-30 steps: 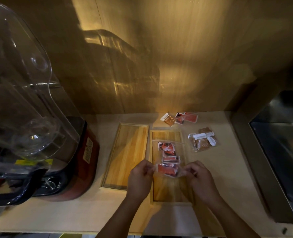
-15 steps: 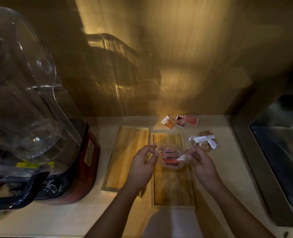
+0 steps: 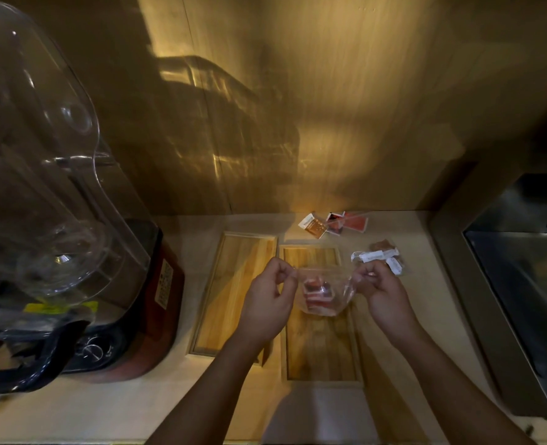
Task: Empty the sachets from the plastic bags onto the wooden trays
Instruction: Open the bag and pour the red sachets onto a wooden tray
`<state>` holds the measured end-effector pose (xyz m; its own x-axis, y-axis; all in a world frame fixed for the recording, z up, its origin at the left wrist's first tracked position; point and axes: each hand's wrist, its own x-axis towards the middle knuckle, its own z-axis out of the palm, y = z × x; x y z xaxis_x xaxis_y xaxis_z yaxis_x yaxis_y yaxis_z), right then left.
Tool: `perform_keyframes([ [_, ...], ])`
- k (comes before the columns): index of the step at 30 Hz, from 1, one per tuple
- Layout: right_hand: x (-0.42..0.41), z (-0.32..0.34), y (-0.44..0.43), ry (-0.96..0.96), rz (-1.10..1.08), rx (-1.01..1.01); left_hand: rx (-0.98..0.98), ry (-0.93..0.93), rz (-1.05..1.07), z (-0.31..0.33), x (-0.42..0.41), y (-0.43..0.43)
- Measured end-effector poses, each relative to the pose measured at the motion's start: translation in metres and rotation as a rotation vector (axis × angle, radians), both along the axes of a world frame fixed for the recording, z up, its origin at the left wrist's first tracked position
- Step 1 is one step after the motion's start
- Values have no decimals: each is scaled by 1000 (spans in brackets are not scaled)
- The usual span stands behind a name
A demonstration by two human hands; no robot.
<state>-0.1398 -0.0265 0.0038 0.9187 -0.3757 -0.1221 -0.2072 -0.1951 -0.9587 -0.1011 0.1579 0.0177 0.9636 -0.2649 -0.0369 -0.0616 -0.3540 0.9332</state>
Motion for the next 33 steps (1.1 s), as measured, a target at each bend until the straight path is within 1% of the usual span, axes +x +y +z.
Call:
perform_keyframes([
  [4,0,6,-1,29,-14,-10,39,-34,9,9,0,0],
  [11,2,15,-3,46,-25,-18,52,7,24,20,2,-3],
  [16,2,19,-3,33,-32,8,38,28,51,24,3,-5],
  [20,3,25,-8,5,-11,28,-23,46,61,28,6,-9],
  [23,3,33,-17,-22,-3,-22,-51,47,52,33,9,-15],
  [28,-8,46,-40,-95,-81,-100,-117,75,-19,40,8,-33],
  [31,-23,50,-56,-82,-128,-152,-112,79,-82,37,4,-47],
  [33,-35,48,-67,-68,-156,-221,-111,84,-139,30,0,-57],
])
